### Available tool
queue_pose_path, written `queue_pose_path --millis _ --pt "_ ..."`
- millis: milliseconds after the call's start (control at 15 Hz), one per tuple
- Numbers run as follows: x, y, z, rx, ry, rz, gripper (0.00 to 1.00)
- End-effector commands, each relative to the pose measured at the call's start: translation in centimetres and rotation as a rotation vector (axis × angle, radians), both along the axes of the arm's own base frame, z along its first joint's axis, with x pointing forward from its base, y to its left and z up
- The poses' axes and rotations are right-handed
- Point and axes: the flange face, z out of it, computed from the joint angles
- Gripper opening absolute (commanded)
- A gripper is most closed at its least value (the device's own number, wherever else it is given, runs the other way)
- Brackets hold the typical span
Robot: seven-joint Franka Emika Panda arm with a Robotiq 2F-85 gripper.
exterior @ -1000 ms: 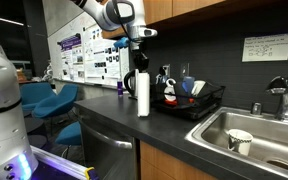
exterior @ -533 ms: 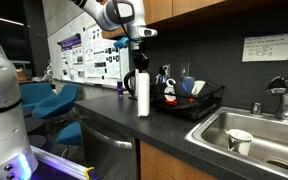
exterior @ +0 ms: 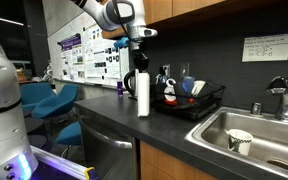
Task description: Shift the paper towel roll to the left
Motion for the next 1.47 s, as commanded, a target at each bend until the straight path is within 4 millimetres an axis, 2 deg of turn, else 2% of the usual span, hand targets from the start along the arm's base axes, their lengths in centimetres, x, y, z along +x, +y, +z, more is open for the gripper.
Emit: queue_pose_path --millis 0,67,133,200,533,800,1133,1400 --pt "0.0 0.0 0.0 0.0 0.001 0.0 0.23" --pt "0.0 0.0 0.0 0.0 0.001 0.0 0.23" --pt "0.0 0.0 0.0 0.0 0.001 0.0 0.48" --pt "-2.3 0.3 -0.3 0.001 -0.001 0.002 0.48" --pt "-4.3 1.0 -1.3 0.016 0.013 -0.01 0.48" --pt "-5.2 2.0 -0.6 -0.012 -0.012 0.012 0.48" --pt "-5.7 3.0 1.9 -0.077 -0.068 0.046 0.48" --pt "-5.8 4.2 2.8 -0.076 -0.095 0.06 0.48"
